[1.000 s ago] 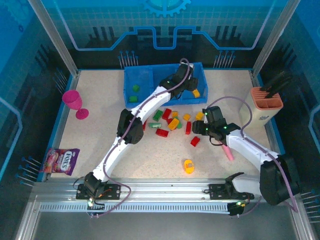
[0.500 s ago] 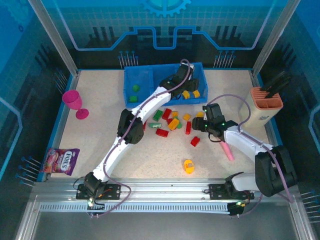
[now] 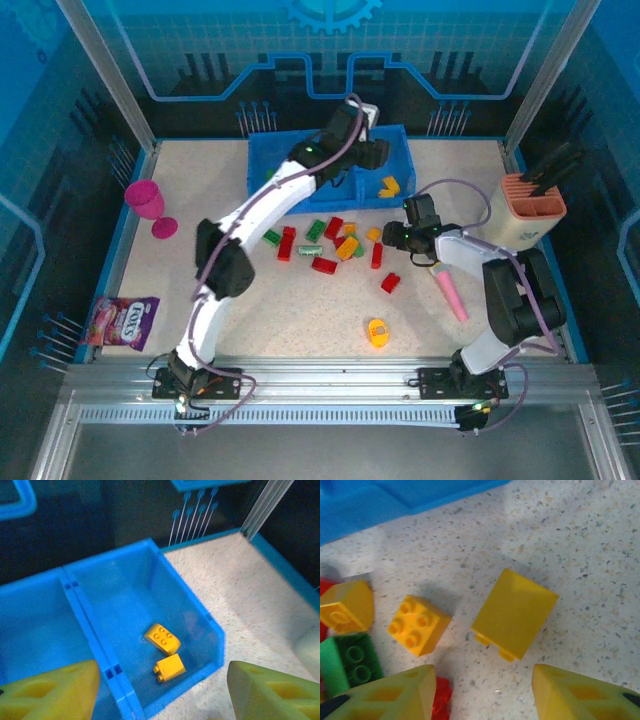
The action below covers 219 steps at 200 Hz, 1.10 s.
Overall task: Sort the legos into containers by color
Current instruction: Pick up the lego from the middle-right of the table.
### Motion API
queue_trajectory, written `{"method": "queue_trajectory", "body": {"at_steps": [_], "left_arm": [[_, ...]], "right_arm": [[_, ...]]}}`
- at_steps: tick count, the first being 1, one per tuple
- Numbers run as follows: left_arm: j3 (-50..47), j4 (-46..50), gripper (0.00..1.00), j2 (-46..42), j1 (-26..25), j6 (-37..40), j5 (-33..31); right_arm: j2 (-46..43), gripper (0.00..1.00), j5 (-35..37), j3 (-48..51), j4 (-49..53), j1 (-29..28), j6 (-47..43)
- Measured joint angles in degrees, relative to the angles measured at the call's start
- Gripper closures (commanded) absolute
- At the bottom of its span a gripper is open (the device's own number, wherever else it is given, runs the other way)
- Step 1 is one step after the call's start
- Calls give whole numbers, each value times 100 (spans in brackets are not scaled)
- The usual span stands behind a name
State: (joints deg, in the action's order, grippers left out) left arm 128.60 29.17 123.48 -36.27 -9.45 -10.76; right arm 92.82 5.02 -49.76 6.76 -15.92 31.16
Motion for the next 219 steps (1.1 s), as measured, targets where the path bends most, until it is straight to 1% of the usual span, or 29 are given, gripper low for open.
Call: {"method": "queue_trajectory", "body": {"at_steps": [45, 80, 101, 133, 159, 175, 219], "left_arm": [[-2181, -284, 28, -2149, -46, 42, -273], [-3668, -236, 27, -3163, -68, -153, -380], [-4380, -87, 27, -3606, -68, -321, -382], [-5108, 186, 26, -4054, -72, -590, -382], [-5495, 367, 26, -4197, -72, -824, -378], [-5687, 372, 26, -4225, -72, -946, -315], [-6129, 352, 26, -4245, -83, -1217, -61]], "right_arm": [[468, 45, 37, -514, 48, 116, 37], [737, 49, 76, -909, 240, 149, 20], [850, 49, 90, -962, 354, 181, -9], [1001, 48, 184, -977, 597, 201, -107], [1156, 50, 304, -1067, 752, 210, -225], [1252, 53, 372, -1152, 833, 210, -291], [1364, 67, 376, -1379, 931, 210, -420]]}}
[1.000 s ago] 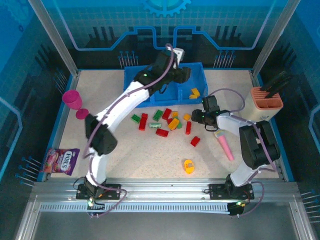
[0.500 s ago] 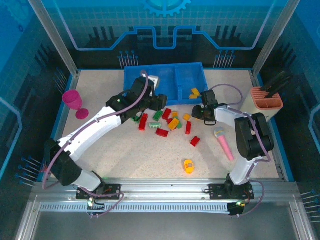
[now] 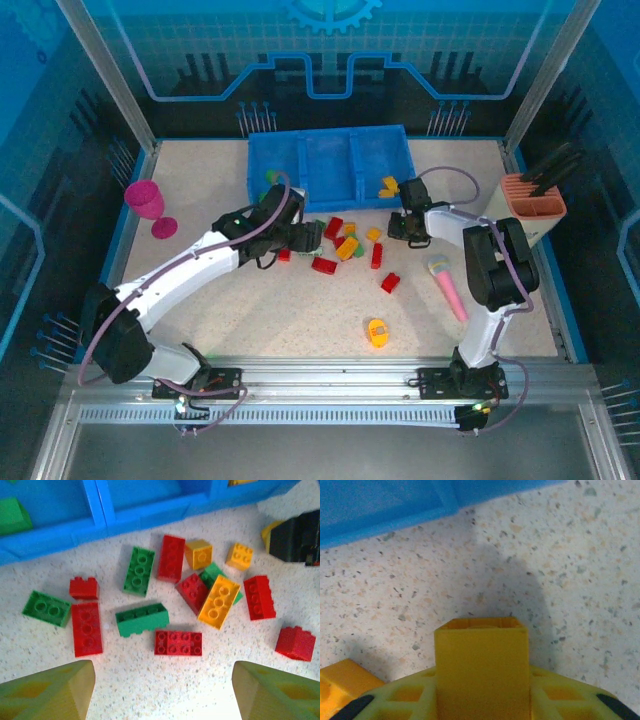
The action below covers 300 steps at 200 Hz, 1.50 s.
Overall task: Sort the legos into containers by color
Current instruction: Pick up the lego from the middle-right of the table, then place the lego in the container.
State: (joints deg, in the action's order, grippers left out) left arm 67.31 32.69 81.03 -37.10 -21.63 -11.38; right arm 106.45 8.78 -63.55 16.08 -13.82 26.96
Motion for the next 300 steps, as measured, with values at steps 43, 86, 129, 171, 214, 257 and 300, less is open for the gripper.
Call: {"method": "queue_trajectory", "body": {"at_steps": [43, 86, 129, 171, 214, 257, 300], "left_arm": [[-354, -181, 26, 116, -96, -107, 175], [-452, -649, 26, 710, -166, -164, 398], [-369, -1016, 26, 1292, -256, -107, 551], [-15, -1239, 25, 1613, -391, 85, 573], [164, -1353, 24, 1711, -542, 122, 573], [166, -1287, 23, 1729, -627, 116, 570], [166, -1141, 23, 1718, -636, 101, 568]], "right_arm": [[-87, 74, -15, -13, 256, -11, -127], [-990, 75, -17, -131, 848, -114, -485], [-1462, 76, -24, -662, 828, -136, -944], [-905, 76, -44, -1316, 424, -155, -1390], [127, 76, -24, -2184, 48, -155, -1703], [1073, 73, -17, -3010, -31, -155, -1891], [1467, 65, 2, -3143, -2, -155, -1912]]}}
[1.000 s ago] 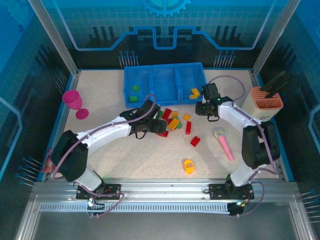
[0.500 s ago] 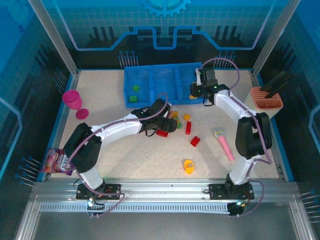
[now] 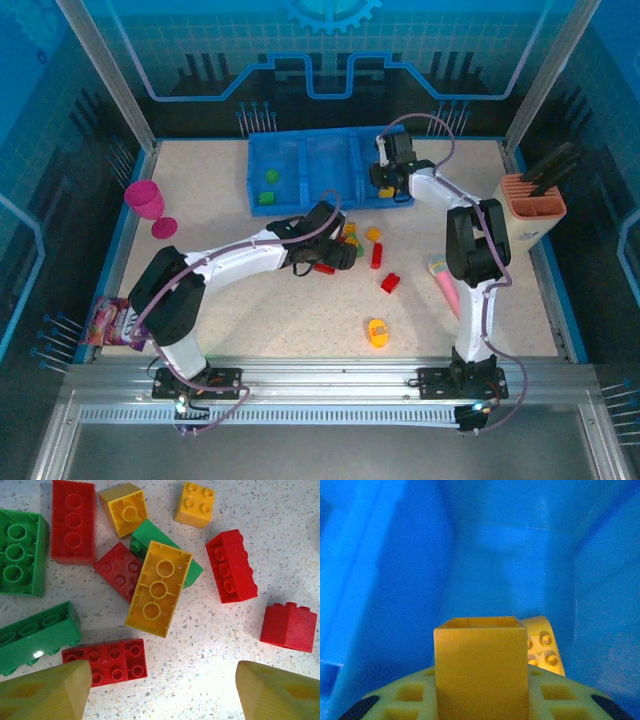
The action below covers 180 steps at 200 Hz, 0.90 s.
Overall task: Sort the legos into containers by color
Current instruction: Place the lego in the container, then pick up the lego from the center of the table.
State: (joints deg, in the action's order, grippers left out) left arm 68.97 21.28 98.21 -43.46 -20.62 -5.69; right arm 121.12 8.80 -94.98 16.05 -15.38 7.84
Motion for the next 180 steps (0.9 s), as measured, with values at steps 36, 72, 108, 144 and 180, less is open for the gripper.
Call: {"method": "queue_trajectory", "body": {"at_steps": [36, 72, 108, 144, 180], "left_arm": [[0, 151, 22, -68, 0, -4, -2], [0, 271, 21, -229, 0, -4, -2], [28, 334, 20, -431, 0, -4, -85], [28, 365, 20, -706, 0, -4, -157], [28, 402, 19, -1014, 9, -4, -199]], "right_arm": [[103, 55, 13, -61, 105, 0, -63], [98, 49, 11, -63, 103, 0, -98], [-101, 49, -17, 98, 127, -33, -92], [-693, 44, 0, 608, 214, -216, -17], [-1305, 43, 24, 1244, 297, -415, 214]]}}
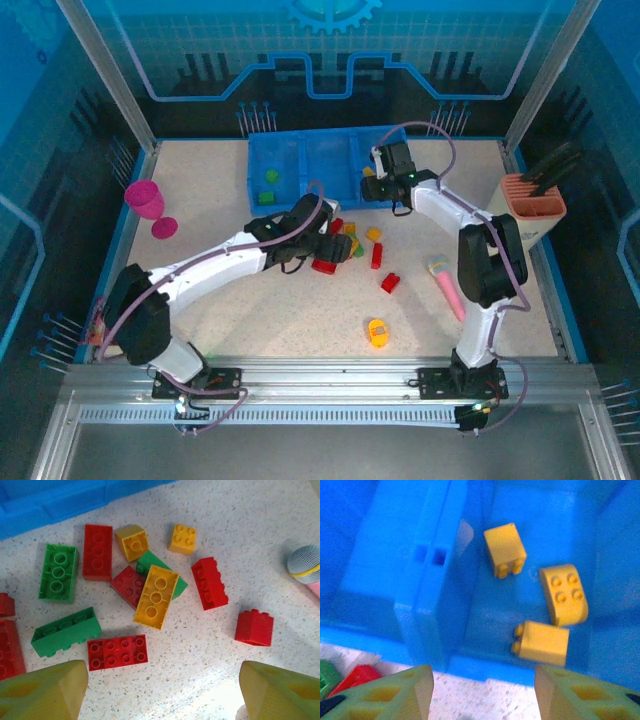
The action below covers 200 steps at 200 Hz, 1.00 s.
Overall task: Sort the legos into containers by color
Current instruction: Pick up the lego from the center of the table.
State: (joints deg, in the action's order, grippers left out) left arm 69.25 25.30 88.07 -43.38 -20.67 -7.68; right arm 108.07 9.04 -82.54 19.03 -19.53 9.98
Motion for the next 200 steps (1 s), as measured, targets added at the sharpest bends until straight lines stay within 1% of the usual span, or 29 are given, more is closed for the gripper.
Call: {"method": "queue_trajectory", "body": {"at_steps": [33, 74, 113, 151, 200], "left_arm": [[-2, 17, 19, -382, 63, -2, -4], [-2, 39, 18, -763, 188, -2, -22], [-66, 66, 18, -861, 197, -4, -46], [-205, 133, 17, -866, 203, -28, -50], [-271, 142, 17, -909, 256, -37, -61]], "right_arm": [[-361, 41, 39, 588, 125, -127, 247], [-363, 39, 66, 953, 236, -348, 472], [-203, 38, 66, 984, 343, -396, 876], [160, 37, 55, 984, 428, -396, 1281], [435, 36, 63, 968, 520, -396, 1545]]}}
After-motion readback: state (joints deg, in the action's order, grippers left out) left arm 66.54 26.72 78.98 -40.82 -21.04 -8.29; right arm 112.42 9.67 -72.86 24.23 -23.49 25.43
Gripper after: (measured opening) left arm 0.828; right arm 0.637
